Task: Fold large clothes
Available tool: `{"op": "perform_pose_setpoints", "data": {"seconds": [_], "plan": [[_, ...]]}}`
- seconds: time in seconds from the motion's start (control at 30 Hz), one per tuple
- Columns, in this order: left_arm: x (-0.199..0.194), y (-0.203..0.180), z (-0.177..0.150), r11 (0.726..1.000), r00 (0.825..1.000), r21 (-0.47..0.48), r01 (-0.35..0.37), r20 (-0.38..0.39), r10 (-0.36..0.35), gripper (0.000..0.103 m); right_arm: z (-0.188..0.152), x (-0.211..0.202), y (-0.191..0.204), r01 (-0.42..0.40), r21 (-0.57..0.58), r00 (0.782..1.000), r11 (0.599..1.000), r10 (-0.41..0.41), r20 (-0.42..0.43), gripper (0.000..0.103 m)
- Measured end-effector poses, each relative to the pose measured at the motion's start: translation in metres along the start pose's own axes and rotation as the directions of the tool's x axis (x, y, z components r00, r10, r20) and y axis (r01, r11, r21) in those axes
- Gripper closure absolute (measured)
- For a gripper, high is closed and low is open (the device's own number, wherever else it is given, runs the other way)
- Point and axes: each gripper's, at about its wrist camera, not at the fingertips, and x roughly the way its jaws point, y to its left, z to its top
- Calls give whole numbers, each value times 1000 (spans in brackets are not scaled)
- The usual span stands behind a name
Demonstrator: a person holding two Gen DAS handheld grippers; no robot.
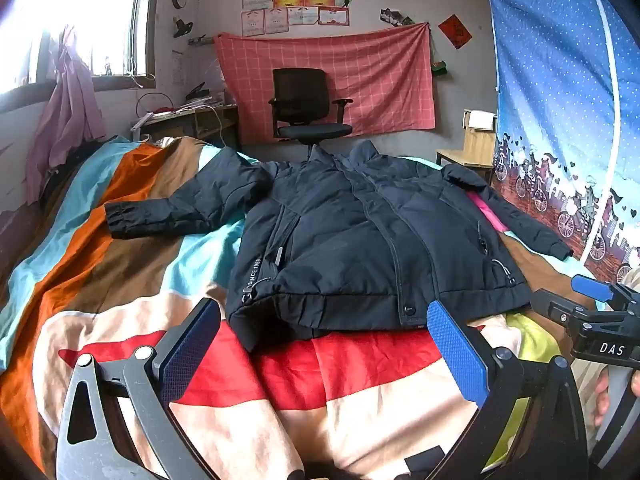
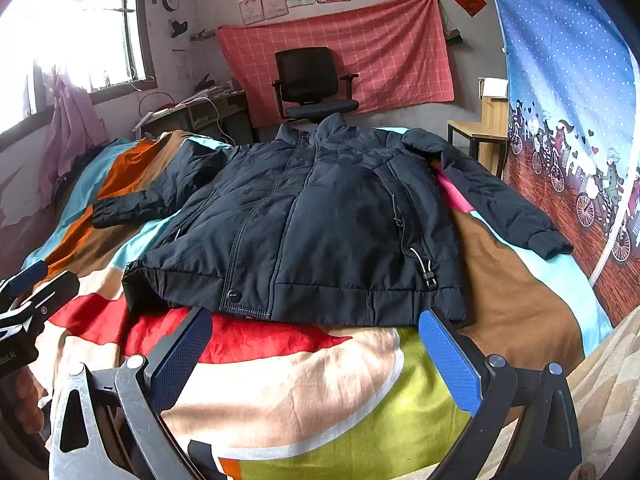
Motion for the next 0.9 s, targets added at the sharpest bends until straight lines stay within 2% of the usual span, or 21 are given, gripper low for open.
{"op": "perform_pose_setpoints", "data": {"seconds": [0.9], "plan": [[0, 0, 0, 1000, 1000, 7, -4, -1, 4, 2, 0, 0, 0, -2, 3, 1000, 1000, 2, 1, 0]]}}
